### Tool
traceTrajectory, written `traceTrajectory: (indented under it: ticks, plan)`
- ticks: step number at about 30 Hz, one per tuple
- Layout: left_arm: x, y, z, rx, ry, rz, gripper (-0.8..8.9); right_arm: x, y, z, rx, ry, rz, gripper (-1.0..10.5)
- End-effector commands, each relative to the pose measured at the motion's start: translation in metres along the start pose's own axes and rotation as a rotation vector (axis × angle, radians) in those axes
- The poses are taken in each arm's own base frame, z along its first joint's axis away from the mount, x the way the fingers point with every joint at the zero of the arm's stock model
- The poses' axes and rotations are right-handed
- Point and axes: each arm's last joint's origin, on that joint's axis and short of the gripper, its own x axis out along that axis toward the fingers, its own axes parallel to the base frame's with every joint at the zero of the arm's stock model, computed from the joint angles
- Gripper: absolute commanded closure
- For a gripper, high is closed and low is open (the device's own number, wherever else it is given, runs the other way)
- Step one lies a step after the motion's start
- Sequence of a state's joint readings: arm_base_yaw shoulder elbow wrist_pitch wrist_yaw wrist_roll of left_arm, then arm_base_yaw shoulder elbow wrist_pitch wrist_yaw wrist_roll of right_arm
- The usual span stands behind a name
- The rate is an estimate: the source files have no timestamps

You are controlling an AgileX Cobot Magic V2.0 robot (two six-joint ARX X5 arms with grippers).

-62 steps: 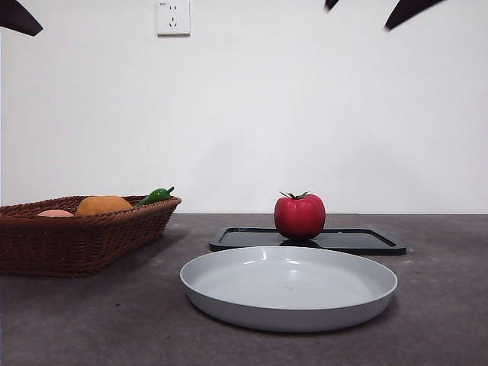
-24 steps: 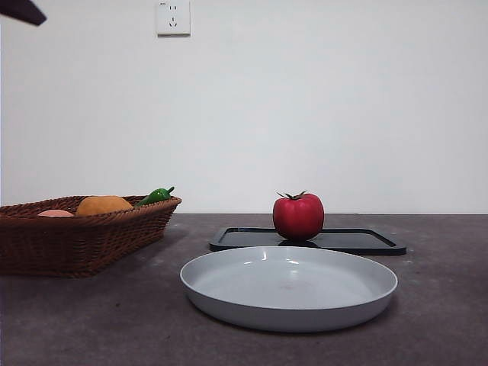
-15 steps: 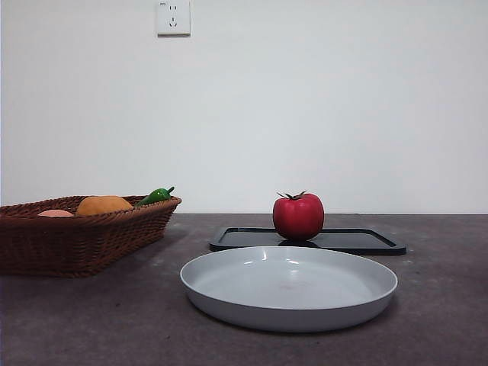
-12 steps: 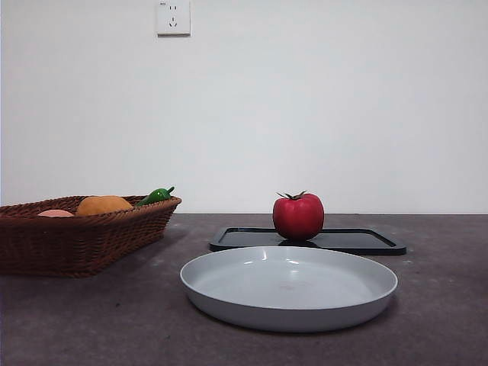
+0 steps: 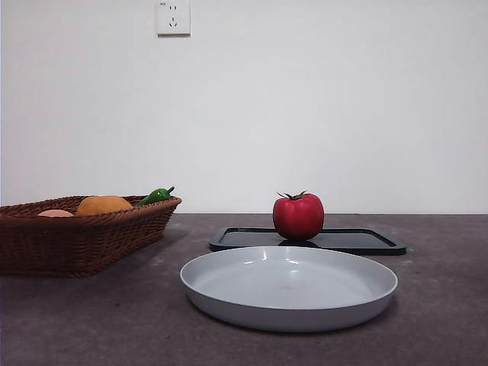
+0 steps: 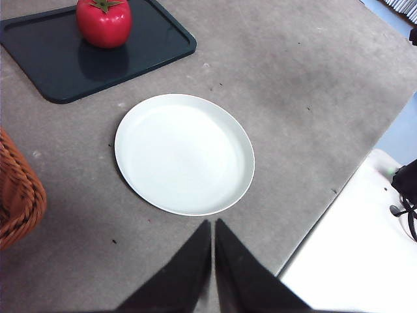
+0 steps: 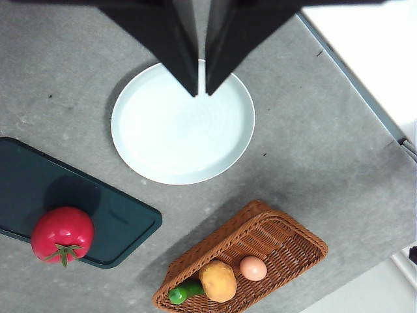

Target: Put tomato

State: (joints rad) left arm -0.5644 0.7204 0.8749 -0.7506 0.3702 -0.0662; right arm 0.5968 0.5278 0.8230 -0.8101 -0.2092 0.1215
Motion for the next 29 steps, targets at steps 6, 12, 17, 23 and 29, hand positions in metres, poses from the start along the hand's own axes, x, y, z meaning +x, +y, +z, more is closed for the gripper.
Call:
traceTrajectory:
  ticks: [6,12,17,23,29]
  plan:
    - [-0.002,-0.002,0.005,0.014,-0.024,-0.010,8.06,0.000,0.001,0.003,0.002,-0.009,0.010,9.4]
    - [-0.020,0.005,0.009,0.165,-0.150,0.162,8.06,0.000,0.001,0.003,0.002,-0.009,0.010,9.4]
    - [-0.053,0.016,0.008,0.200,-0.423,0.495,8.06,0.000,0.001,0.003,0.002,-0.010,0.010,9.4]
    - [-0.064,0.029,-0.027,0.202,-0.636,0.889,8.06,0.000,0.001,0.003,0.002,-0.011,0.010,9.4]
    - [-0.044,0.046,-0.075,0.175,-0.688,1.031,8.06,0.000,0.001,0.003,0.002,-0.011,0.010,9.4]
